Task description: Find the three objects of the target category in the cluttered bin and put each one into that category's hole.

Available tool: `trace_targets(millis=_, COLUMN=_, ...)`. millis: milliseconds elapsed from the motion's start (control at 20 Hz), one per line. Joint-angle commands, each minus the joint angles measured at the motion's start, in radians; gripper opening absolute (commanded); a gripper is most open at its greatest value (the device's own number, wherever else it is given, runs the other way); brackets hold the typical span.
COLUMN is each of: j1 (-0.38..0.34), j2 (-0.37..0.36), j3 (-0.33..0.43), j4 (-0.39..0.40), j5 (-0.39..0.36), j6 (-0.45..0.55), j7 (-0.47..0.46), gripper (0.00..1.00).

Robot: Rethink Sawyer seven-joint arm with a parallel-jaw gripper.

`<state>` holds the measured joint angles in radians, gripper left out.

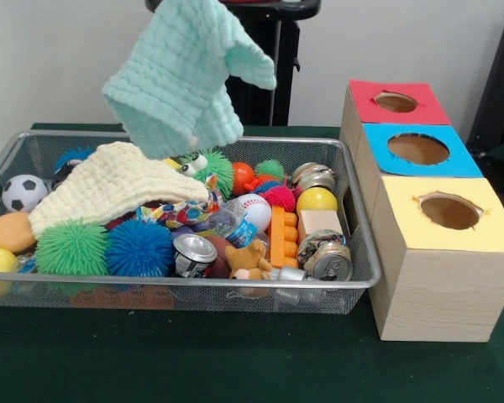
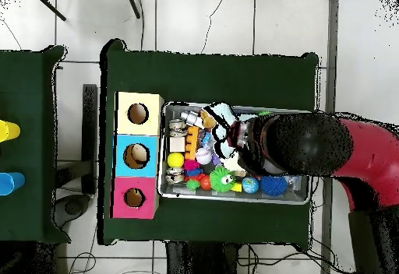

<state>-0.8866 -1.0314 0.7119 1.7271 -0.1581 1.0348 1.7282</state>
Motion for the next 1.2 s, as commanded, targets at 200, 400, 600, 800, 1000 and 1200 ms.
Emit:
trace_targets(millis=200, j1=-0.012, j2=0.063, j3=0.043, j4=0.143, j5=-0.043, j6=-0.077, j7=-0.144, gripper=0.00)
trace_targets(millis=400, j1=-0.025, j2=0.085, j3=0.048, j4=0.159, j5=-0.051, j6=-0.115, j7=-0.148, gripper=0.00)
trace_targets(millis=600, j1=-0.029, j2=0.097, j3=0.045, j4=0.164, j5=-0.064, j6=-0.137, j7=-0.148, gripper=0.00)
trace_targets(millis=800, j1=-0.033, j2=0.101, j3=0.047, j4=0.170, j5=-0.068, j6=-0.146, j7=-0.144, gripper=0.00)
trace_targets(millis=1000, j1=-0.044, j2=0.106, j3=0.054, j4=0.181, j5=-0.069, j6=-0.156, j7=-0.144, gripper=0.00)
trace_targets(millis=1200, j1=-0.058, j2=0.107, j3=0.061, j4=0.172, j5=-0.066, j6=-0.128, j7=-0.162, gripper=0.00)
